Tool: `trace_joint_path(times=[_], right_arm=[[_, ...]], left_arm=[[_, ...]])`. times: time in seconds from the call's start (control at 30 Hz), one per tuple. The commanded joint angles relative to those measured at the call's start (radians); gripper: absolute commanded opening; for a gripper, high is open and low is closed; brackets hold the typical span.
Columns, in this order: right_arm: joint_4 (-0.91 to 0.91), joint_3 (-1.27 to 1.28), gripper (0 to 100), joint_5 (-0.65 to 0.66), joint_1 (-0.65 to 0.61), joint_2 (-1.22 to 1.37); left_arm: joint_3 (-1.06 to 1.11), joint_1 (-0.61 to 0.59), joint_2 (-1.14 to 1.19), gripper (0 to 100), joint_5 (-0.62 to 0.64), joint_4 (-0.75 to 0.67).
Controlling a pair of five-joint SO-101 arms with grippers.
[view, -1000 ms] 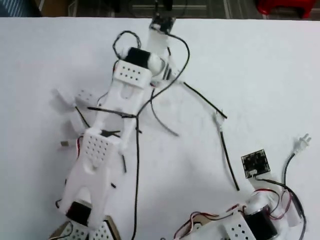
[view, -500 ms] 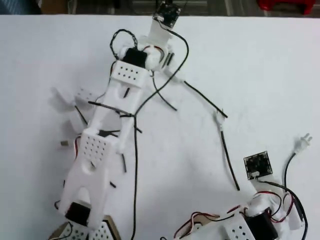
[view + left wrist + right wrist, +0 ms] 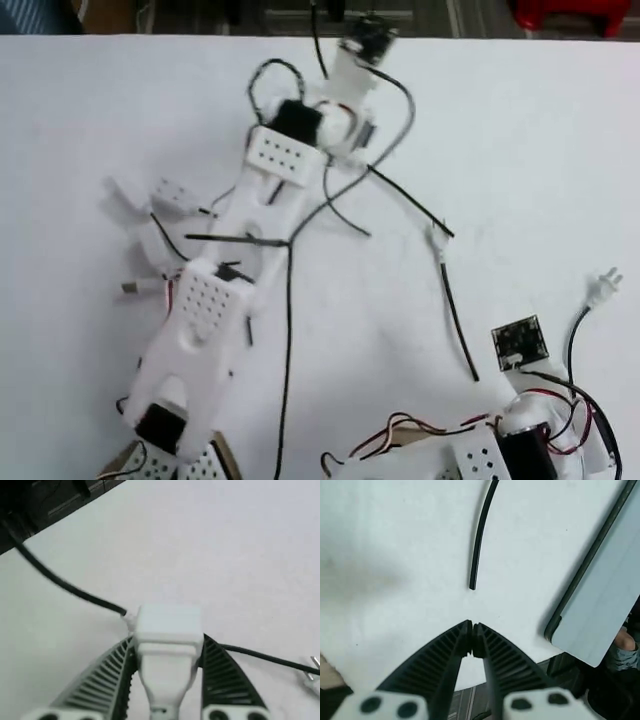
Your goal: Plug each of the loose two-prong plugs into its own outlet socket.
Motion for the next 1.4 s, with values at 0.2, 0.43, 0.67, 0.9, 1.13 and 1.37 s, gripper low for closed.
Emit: trace_joint_path(times=[0.2,0.43,0.67,0.9,1.13,1.37], right_arm=[[0.004,0.003,2.2,0.009,0.042,0.001],[0.004,0.003,2.2,0.011,0.065,0.001],[0.007,0.003,9.1,0.011,0.088,0.001],[0.007,0.003,20.4,0.011,0.104,0.001],[0.007,0.003,20.3,0.057,0.125,0.001],[0.008,0.005,20.2,0.086,0.125,0.001]], left_arm=[[-0.052,-0.015,0.16,19,0.017,-0.155],[-0.052,0.007,0.091,21,0.009,-0.098],[-0.052,0.024,-0.041,22,0.009,-0.02],[-0.043,0.024,-0.171,28,0.017,-0.032],[-0.052,-0.013,-0.154,23,0.13,-0.117],[-0.054,-0.076,-0.369,23,0.129,0.149]])
